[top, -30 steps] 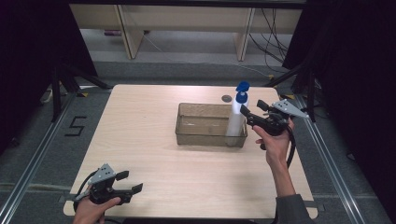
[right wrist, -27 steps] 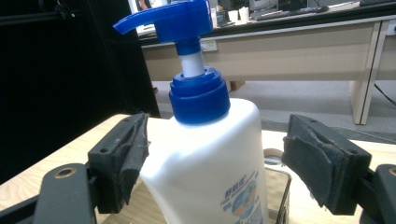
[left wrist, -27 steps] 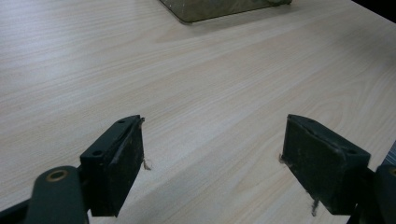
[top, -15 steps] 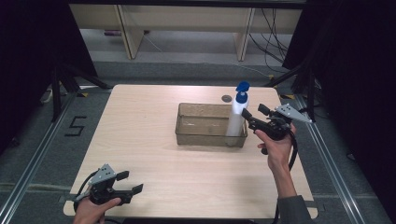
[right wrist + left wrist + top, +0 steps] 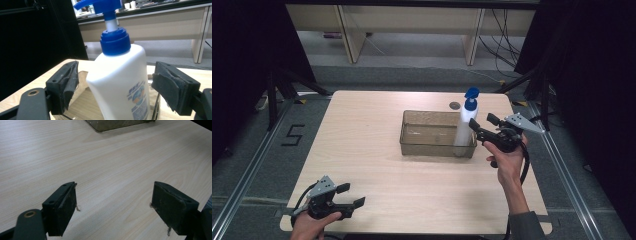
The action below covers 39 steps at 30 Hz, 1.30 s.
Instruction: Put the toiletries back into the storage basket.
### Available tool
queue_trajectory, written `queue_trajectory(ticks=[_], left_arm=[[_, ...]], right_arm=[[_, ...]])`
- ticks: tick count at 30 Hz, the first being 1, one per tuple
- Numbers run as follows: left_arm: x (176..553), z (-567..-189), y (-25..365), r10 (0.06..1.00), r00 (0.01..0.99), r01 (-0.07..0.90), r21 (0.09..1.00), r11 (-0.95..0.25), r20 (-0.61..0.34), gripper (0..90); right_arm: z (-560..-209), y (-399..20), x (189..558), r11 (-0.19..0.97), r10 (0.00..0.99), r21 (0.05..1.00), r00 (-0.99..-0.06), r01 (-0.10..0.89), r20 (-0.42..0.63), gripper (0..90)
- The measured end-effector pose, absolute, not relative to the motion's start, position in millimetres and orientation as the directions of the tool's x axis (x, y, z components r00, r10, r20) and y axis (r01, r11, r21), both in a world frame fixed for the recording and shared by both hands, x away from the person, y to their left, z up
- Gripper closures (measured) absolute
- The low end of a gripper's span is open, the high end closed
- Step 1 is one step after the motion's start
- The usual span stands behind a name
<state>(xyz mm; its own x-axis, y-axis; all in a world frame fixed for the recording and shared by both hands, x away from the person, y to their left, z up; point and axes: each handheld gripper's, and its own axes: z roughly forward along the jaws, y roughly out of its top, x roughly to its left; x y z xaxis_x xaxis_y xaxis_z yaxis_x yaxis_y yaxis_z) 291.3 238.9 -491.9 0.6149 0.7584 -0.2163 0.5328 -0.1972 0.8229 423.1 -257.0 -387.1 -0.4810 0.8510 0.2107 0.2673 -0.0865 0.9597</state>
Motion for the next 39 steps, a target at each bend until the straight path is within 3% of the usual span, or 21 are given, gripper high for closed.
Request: queue_trajectory(ticks=[10,33,38,39], left_arm=[[291,-491,239,0.759,0.618,0.537,0.816,-0.213,-0.208,19.7],[291,-492,239,0.759,0.615,0.531,0.824,-0.199,-0.213,19.7],[291,-492,239,0.76,0.614,0.532,0.823,-0.197,-0.215,19.7],[291,-492,238,0.759,0.614,0.533,0.823,-0.197,-0.216,19.7]], right_arm=[[-386,-256,414,-0.075,0.852,0.959,-0.483,0.272,0.203,17.5],[-402,-244,390,-0.055,0.834,0.947,-0.507,0.317,0.219,17.4],[-408,-247,386,-0.015,0.833,0.953,-0.523,0.304,0.179,17.6],[-409,-246,383,-0.046,0.83,0.942,-0.511,0.333,0.222,17.6]])
